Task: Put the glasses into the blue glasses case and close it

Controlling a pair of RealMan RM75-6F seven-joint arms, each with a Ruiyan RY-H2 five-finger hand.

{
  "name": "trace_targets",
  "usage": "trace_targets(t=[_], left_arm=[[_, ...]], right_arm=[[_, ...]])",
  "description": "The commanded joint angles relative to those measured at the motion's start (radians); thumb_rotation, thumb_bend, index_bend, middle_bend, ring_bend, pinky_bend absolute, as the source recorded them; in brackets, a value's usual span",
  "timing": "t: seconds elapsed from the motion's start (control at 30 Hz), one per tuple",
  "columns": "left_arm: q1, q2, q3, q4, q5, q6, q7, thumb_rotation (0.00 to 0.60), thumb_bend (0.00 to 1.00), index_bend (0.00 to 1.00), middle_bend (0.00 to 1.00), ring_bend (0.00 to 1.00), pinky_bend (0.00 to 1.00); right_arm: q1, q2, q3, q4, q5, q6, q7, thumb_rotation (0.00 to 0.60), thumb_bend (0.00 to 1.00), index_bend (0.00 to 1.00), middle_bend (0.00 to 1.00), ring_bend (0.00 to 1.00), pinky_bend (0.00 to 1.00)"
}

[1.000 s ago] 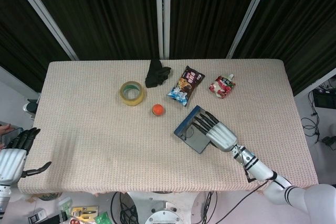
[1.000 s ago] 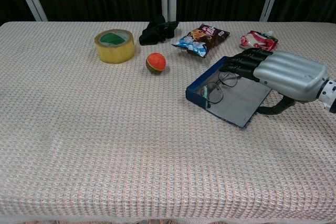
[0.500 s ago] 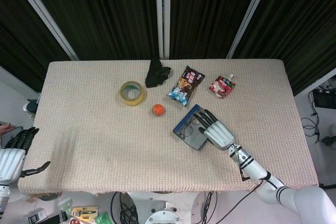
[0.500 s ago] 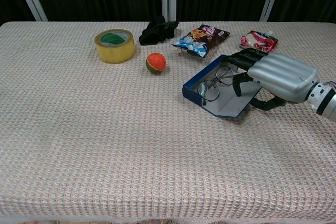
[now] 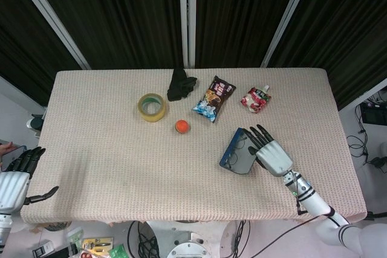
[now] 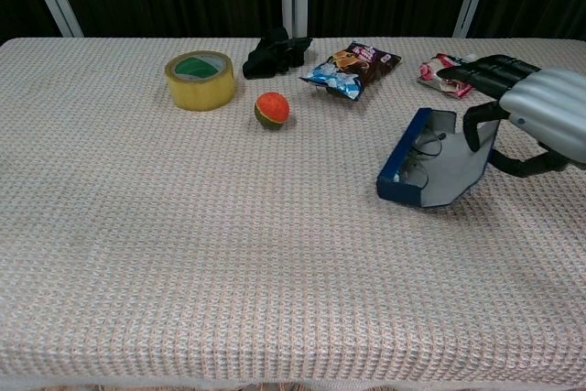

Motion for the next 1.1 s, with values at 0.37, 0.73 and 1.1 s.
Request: trace_targets(t=[0.37, 0.73, 1.1], left_arm=[[-0.006, -0.003, 0.003, -0.009, 0.015, -0.002, 0.013, 0.385, 0.14, 0.06, 0.08, 0.09, 0.23], [0.001, -0.002, 0.003, 0.008, -0.001, -0.006, -0.004, 0.382, 0.14, 0.06, 0.08, 0.09, 0.23], [-0.001, 0.001, 0.002, 0.001, 0.004, -0.002, 0.002, 0.382, 0.14, 0.06, 0.08, 0.09, 0.23]], right_arm=[[-0.015, 0.061, -0.006, -0.092, -0.016, -0.019, -0.026, 0.6, 0.41, 0.98, 0.02, 0.0, 0.0], [0.011, -0.047, 0.008, 0.054, -0.052, 0.017, -0.002, 0.6, 0.27, 0.01, 0.0, 0.0, 0.0], [0.046, -0.088, 0.044, 0.088, -0.058, 0.068, 0.017, 0.6, 0.19, 0.0, 0.0, 0.0, 0.0]])
